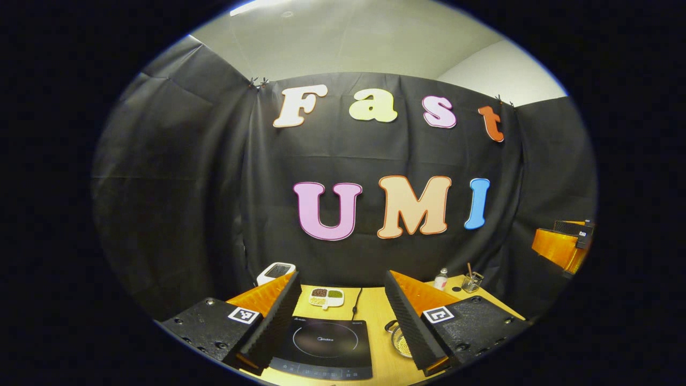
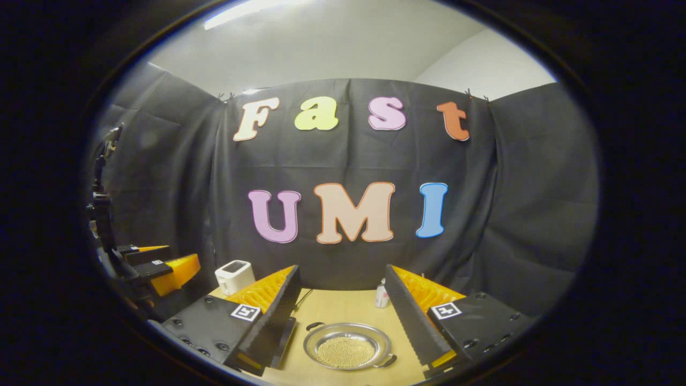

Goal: First push the handle of the pot to place it horizontally, then grasp the pot with both hands and set it on the induction cooktop.

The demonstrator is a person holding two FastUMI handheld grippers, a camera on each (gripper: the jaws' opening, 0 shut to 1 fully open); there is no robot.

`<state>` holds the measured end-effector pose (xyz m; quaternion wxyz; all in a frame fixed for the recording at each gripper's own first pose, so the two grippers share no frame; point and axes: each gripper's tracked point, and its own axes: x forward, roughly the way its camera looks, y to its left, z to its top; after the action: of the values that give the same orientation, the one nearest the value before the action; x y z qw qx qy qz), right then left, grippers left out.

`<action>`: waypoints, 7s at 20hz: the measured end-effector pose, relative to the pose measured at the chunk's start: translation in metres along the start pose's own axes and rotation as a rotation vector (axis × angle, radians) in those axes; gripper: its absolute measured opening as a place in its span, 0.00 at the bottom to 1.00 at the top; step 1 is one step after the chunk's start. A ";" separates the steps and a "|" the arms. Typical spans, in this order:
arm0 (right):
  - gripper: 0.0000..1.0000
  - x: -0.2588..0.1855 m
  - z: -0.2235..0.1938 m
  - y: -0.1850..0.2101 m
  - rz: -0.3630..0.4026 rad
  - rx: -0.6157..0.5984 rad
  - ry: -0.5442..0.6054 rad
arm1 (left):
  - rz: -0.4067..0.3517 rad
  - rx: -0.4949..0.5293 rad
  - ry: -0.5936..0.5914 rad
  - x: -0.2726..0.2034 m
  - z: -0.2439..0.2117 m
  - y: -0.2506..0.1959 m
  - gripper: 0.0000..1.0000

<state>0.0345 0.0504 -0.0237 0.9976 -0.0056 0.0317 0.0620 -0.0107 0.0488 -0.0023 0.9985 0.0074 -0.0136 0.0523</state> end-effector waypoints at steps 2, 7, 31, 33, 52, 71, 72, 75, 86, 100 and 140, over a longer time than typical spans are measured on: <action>0.95 0.002 0.000 0.001 0.015 0.009 -0.001 | 0.016 0.009 -0.006 -0.002 0.004 0.004 0.92; 0.80 0.000 -0.006 -0.004 0.039 0.025 0.022 | 0.003 0.012 -0.020 -0.010 0.006 -0.003 0.93; 0.13 -0.029 -0.164 -0.042 -0.194 0.188 0.407 | -0.089 -0.007 0.052 0.013 -0.032 0.014 0.92; 0.13 -0.033 -0.186 -0.045 -0.207 0.211 0.460 | -0.082 0.007 0.040 0.016 -0.030 0.017 0.92; 0.13 -0.024 -0.415 -0.086 -0.103 0.430 1.117 | 0.171 0.057 0.006 0.060 -0.018 0.003 0.92; 0.13 0.023 -0.492 -0.097 -0.039 0.630 1.352 | 0.349 0.078 0.049 0.078 -0.028 -0.026 0.94; 0.13 0.024 -0.493 -0.099 -0.047 0.633 1.354 | 0.352 0.078 0.058 0.079 -0.030 -0.025 0.94; 0.13 0.032 -0.493 -0.106 -0.067 0.656 1.351 | 0.363 0.074 0.083 0.083 -0.037 -0.023 0.94; 0.13 0.060 -0.493 -0.133 -0.103 0.665 1.344 | 0.410 0.111 0.214 0.087 -0.075 -0.008 0.94; 0.13 0.109 -0.494 -0.162 -0.115 0.587 1.317 | 0.466 0.119 0.352 0.072 -0.123 0.006 0.94; 0.94 0.125 -0.428 -0.181 0.146 0.635 1.211 | -0.104 -0.229 1.136 0.059 -0.336 -0.102 0.93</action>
<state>0.1543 -0.1201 -0.4574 0.7506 0.2555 0.6006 0.1030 0.0673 -0.0409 -0.3374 0.8448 -0.1293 0.5192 -0.0030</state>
